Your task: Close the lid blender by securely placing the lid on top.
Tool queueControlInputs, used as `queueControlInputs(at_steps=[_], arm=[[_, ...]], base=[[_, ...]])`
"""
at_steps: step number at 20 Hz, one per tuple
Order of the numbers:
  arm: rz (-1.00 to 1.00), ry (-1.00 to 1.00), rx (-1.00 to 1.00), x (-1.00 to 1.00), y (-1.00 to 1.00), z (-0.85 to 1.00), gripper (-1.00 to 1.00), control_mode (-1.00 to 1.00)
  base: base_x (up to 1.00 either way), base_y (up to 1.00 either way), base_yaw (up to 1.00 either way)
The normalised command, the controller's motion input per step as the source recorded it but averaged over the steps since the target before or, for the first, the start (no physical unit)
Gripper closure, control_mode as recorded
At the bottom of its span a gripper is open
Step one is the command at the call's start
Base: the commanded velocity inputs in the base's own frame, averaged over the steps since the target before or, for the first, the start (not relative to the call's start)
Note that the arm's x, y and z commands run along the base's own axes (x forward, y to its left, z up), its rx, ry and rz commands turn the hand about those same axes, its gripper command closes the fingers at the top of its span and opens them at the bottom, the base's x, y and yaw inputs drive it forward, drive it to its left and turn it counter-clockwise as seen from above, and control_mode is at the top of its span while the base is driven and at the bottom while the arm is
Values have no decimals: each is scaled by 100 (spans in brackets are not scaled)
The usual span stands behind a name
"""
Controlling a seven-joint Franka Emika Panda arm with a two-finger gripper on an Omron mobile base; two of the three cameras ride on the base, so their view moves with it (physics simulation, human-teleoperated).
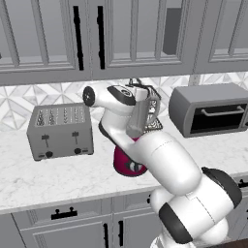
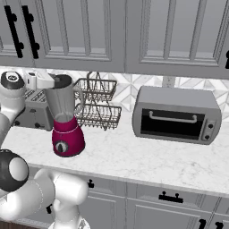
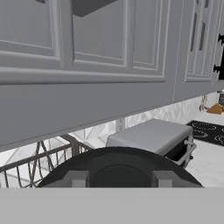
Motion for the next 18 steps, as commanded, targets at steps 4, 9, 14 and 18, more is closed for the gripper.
queueControlInputs(at_steps=[4,9,14,18], arm=[[-2,1,0,10,-10,-68,100,-100],[-5,24,1,1,-21,-41,100,-100],[-5,27,1,-3,-24,-21,100,-100],[0,6,1,-73,-7,0,100,-100]], base=[[0,0,0],[0,0,0],[0,0,0],[0,0,0]])
